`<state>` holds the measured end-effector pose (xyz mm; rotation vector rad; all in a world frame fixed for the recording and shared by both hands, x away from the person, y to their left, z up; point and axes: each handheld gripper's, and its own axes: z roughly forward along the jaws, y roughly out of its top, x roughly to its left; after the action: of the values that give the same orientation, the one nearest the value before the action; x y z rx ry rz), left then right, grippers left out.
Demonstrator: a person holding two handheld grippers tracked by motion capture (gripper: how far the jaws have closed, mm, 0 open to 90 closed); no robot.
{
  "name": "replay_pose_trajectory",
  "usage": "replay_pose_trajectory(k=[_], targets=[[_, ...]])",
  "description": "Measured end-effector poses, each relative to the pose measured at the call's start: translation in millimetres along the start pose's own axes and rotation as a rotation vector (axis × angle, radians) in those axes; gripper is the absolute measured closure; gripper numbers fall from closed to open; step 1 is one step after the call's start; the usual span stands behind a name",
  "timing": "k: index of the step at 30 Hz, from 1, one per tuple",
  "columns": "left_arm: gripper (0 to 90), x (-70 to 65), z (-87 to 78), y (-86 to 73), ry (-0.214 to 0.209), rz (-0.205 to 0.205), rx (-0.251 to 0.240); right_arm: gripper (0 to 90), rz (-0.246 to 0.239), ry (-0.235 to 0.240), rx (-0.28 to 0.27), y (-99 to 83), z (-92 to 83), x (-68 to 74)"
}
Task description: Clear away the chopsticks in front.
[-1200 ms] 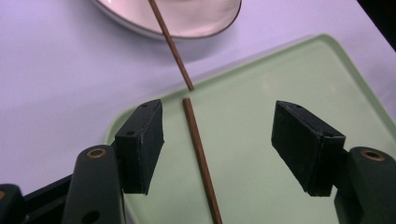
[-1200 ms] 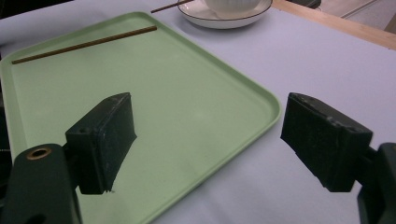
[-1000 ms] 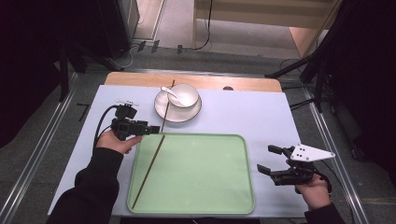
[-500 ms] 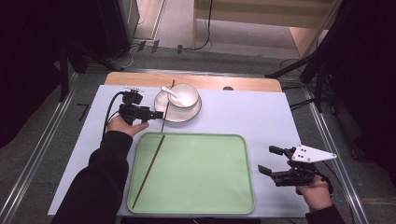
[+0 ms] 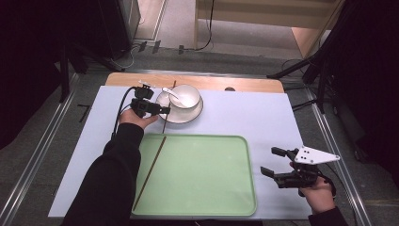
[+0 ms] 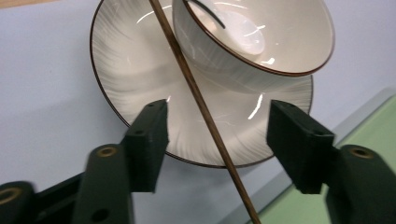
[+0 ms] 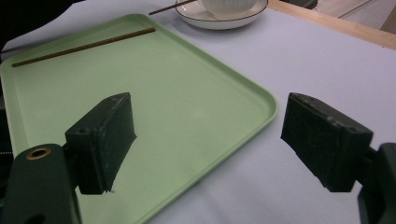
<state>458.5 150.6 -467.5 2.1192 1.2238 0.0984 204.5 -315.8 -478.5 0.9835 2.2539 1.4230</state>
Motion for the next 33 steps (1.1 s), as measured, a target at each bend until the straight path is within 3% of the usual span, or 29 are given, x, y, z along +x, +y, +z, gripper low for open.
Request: replay_pose_trajectory(k=[3, 14, 16, 17, 18, 22, 27, 33], targets=[[45.5, -0.2, 5.8, 2.0, 0.004, -0.028, 0.007, 18.0, 0.0, 0.0, 0.0, -0.2, -0.3, -0.1], [59.3, 0.3, 24.1, 5.1, 0.057, -0.054, 0.045, 18.1, -0.001, 0.002, -0.01, -0.1, -1.6, 0.0], [62.4, 2.2, 27.6, 5.1, 0.055, -0.091, 0.042, 18.0, 0.001, 0.002, -0.009, -0.2, -1.7, 0.1], [63.5, 2.2, 27.6, 5.1, 0.055, -0.091, 0.042, 18.1, 0.0, 0.003, -0.007, -0.2, -1.8, 0.0], [66.7, 4.3, 29.9, 4.7, 0.061, -0.124, 0.037, 18.1, 0.001, 0.003, -0.007, -0.2, -1.8, 0.0], [71.8, 8.2, 33.5, 4.2, 0.044, -0.165, 0.059, 18.0, 0.002, 0.007, -0.013, 0.2, -2.6, 0.1], [80.2, 8.0, 34.1, 4.3, 0.059, -0.18, 0.052, 18.0, 0.005, 0.008, -0.021, 0.1, -3.5, -0.7], [83.8, 9.3, 35.2, 3.5, 0.069, -0.206, 0.058, 17.5, -0.007, 0.03, -0.03, 0.7, -4.0, 1.5]])
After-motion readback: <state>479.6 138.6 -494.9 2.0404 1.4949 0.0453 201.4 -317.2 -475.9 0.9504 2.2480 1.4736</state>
